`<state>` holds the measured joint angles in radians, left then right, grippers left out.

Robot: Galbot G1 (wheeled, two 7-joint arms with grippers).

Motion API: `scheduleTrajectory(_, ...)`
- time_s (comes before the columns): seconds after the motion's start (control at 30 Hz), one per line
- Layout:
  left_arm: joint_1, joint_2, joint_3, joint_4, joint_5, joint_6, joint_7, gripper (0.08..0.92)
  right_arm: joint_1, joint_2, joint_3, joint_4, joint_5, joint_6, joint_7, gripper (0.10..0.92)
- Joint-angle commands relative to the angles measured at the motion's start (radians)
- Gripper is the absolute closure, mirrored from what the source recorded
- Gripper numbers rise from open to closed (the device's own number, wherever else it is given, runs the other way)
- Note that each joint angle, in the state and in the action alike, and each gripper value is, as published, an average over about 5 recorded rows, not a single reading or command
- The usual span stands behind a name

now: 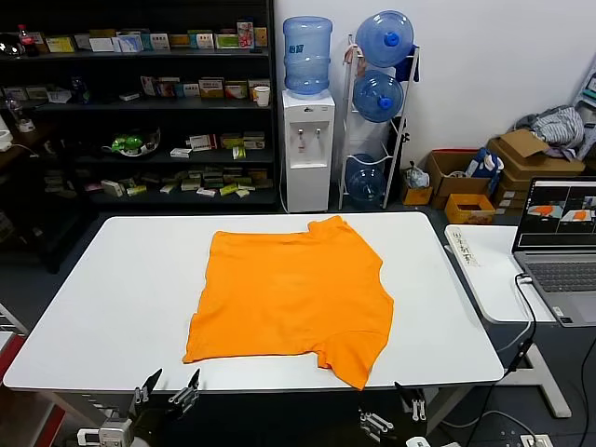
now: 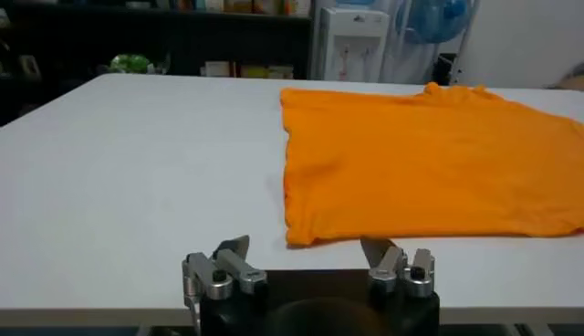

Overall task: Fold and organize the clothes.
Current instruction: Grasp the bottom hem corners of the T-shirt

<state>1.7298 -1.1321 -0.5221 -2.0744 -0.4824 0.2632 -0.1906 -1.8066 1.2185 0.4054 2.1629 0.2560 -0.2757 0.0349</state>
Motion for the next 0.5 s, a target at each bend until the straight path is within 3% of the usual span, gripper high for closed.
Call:
scheduleTrajectory(0.03, -0.004, 0.002, 0.001, 0.0, -0.027, 0.003, -0.008, 0.177, 0.014, -0.007, -0.005, 0.002, 0.011, 0.013, 0.024, 0.203)
scheduleTrajectory(0.5, -0.223, 0.07, 0.022, 0.114, -0.206, 0.166, -0.01, 0.177, 0.304, -0.043, -0.127, -0.094, 0.17, -0.162, 0.192, 0.203)
